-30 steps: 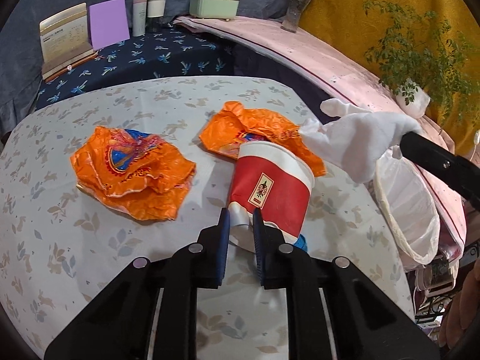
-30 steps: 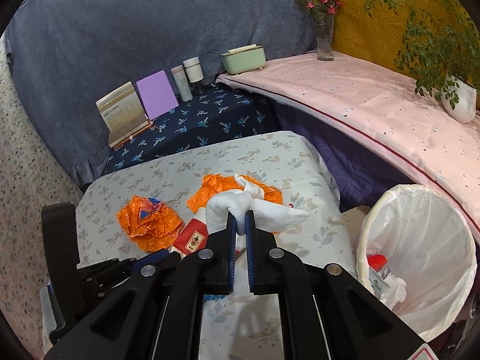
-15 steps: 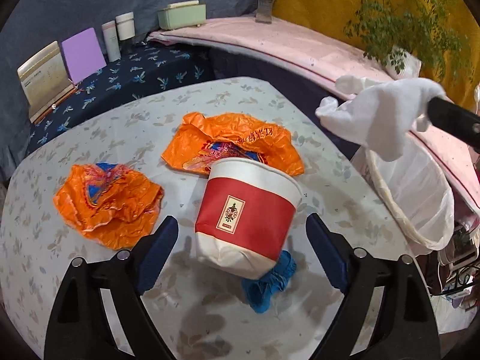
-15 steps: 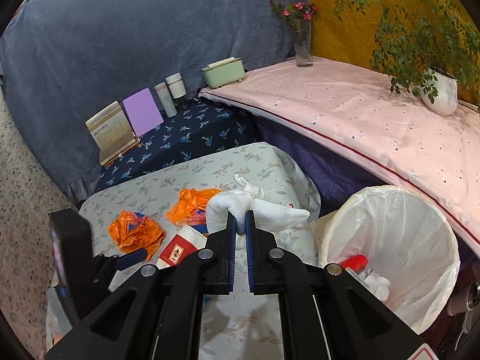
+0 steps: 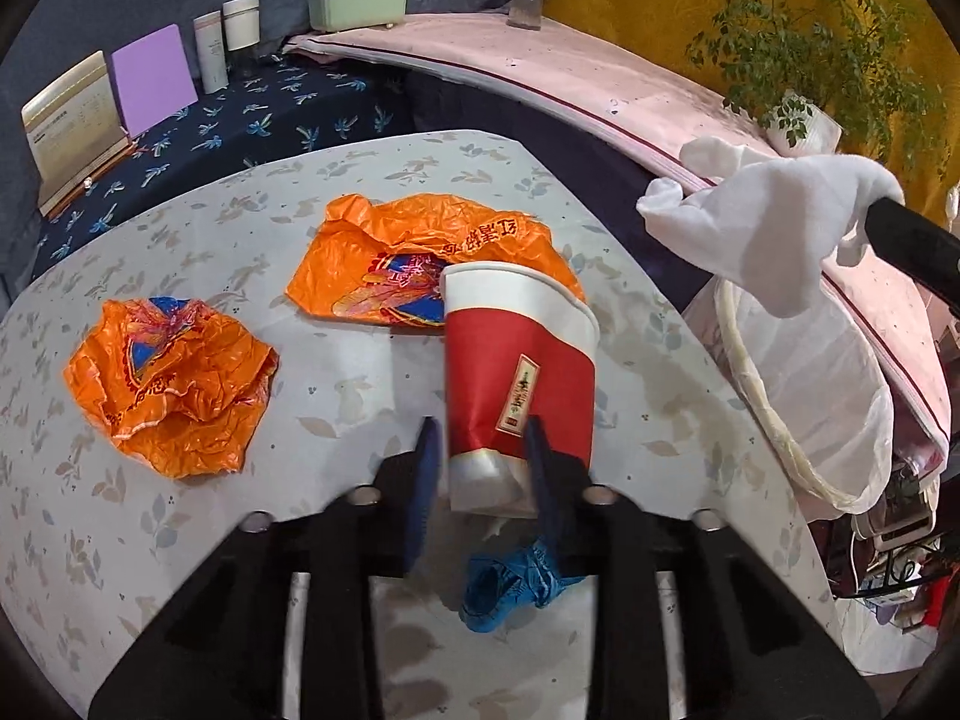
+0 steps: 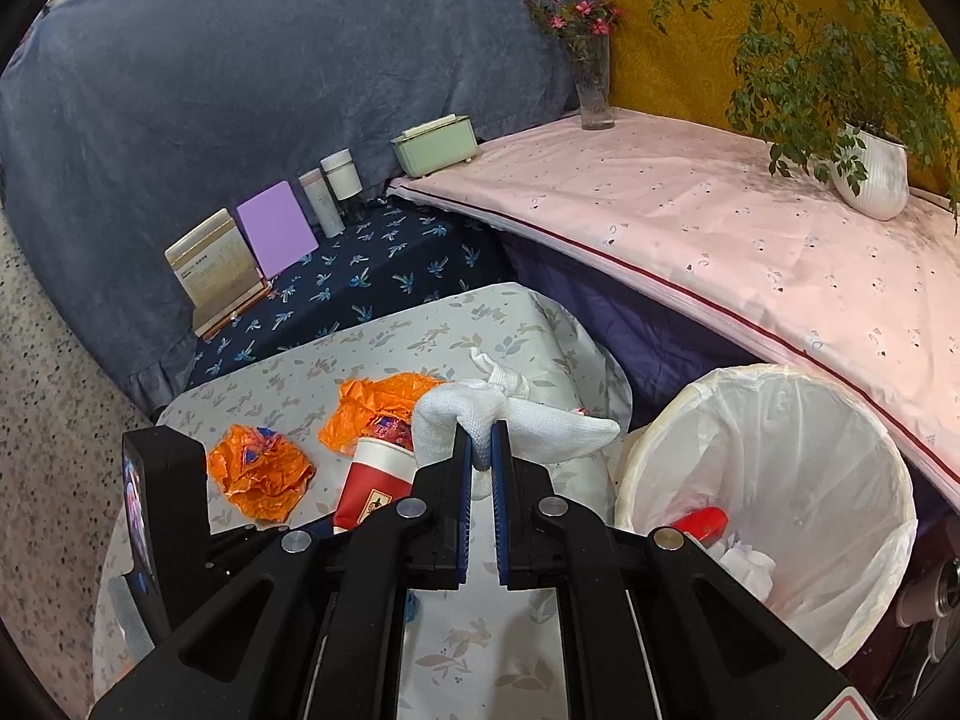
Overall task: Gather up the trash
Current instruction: 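Lift cup and glove, carry both over the bin and open both tools, then return to the table and close the left tool on the blue cloth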
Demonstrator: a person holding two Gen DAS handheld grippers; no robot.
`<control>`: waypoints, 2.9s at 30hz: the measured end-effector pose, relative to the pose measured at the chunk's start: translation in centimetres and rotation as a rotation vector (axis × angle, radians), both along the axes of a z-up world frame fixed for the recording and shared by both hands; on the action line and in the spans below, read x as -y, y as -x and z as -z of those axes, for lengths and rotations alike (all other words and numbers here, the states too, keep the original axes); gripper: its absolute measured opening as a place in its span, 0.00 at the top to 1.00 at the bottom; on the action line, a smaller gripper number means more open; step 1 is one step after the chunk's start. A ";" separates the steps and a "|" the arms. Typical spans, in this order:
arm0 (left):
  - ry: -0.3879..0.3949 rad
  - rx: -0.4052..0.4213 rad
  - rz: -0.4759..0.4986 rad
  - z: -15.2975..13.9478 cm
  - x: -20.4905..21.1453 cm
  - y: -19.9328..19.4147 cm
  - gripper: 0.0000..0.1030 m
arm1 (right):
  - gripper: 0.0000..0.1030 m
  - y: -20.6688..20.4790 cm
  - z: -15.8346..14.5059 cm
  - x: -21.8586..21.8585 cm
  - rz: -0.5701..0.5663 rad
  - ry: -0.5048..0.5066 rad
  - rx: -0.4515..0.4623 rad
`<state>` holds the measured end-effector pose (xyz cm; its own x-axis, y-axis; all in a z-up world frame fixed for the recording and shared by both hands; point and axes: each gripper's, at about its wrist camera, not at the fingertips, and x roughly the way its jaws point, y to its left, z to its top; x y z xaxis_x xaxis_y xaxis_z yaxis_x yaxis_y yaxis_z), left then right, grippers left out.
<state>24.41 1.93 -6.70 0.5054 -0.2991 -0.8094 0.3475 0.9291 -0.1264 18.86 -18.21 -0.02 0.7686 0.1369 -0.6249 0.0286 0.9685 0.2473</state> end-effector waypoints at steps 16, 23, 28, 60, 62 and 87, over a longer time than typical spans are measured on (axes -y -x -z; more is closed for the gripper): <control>-0.052 -0.060 -0.020 2.8 4.2 -1.6 0.41 | 0.94 0.0 1.3 2.7 0.028 -0.021 -0.024; -0.019 -0.004 -0.044 1.0 4.1 -0.7 0.42 | 0.94 -0.1 1.3 3.8 0.034 -0.023 -0.020; 0.025 0.040 -0.027 -1.8 4.5 0.2 0.42 | 0.94 0.3 0.3 4.8 0.046 -0.023 0.006; 0.067 0.105 0.233 -6.0 19.3 5.5 0.25 | 0.72 6.5 -1.2 17.4 0.313 0.007 0.039; 0.061 0.107 0.233 -5.9 19.3 5.6 0.25 | 0.71 6.6 -1.3 17.6 0.313 0.006 0.041; 0.044 0.110 0.097 -5.3 11.5 5.3 0.22 | 0.70 6.3 -1.6 13.2 0.229 0.015 0.042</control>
